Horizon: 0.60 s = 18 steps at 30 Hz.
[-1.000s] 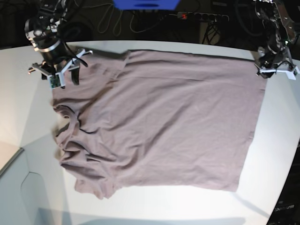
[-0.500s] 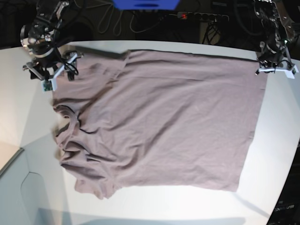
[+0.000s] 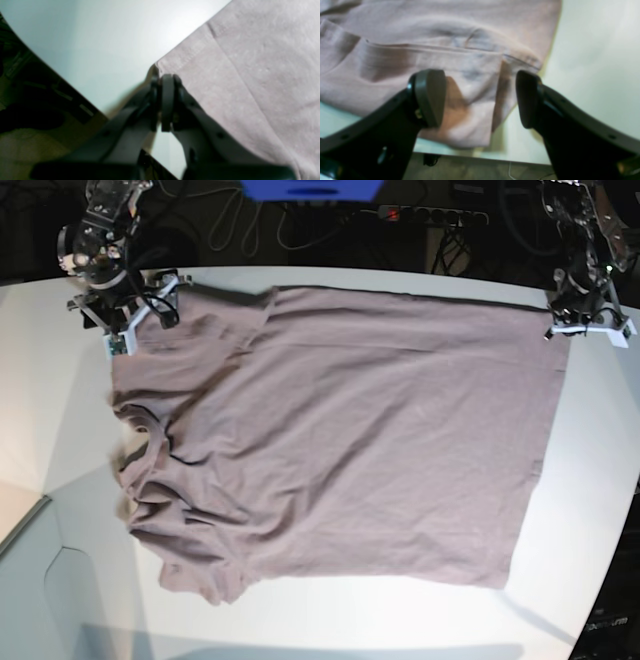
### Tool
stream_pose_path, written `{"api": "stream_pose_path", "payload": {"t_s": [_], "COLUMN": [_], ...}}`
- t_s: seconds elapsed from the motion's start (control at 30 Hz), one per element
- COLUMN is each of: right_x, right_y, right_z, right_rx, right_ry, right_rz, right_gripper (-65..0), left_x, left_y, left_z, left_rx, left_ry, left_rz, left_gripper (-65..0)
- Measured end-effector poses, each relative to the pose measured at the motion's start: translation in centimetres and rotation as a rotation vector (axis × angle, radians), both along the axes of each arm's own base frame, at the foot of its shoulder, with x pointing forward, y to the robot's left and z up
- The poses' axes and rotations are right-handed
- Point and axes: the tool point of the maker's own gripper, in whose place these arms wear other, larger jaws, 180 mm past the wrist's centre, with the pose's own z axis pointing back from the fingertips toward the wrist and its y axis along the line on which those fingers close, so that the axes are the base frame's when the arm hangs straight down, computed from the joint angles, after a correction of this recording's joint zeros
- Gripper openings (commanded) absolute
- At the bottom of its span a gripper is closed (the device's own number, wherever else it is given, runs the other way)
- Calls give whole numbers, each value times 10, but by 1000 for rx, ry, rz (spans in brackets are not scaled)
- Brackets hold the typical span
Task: Layout the t-shirt on the table in an organized manner, then fold the t-shirt properly
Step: 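Lift the shirt edge with both grippers and shake it flat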
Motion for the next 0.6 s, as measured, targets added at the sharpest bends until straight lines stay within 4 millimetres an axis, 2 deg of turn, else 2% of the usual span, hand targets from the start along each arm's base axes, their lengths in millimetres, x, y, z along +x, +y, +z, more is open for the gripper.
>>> {"api": "stream_pose_path", "payload": {"t_s": [0.17, 0.33, 0.37, 0.5, 0.6], "right_x": [0, -1, -1, -1, -2], "right_y": [0, 0, 0, -2, -9], "right_z": [0, 1, 0, 2, 15], "right_rx": [0, -1, -1, -6, -41], "right_ry": [0, -1, 0, -2, -26], "right_rz": [-1, -1, 0, -3, -1], "right_gripper": [-406, -630, -650, -650, -650], "left_x": [0, -1, -1, -1, -1], "left_y": [0, -1, -1, -1, -2], "left_z": [0, 0, 0, 0, 0], "left_rx": [0, -2, -2, -2, -3], "left_ry": [0, 0, 0, 1, 1], "left_rz": [0, -1, -1, -1, -1], "left_gripper": [-650, -650, -650, -650, -650]}}
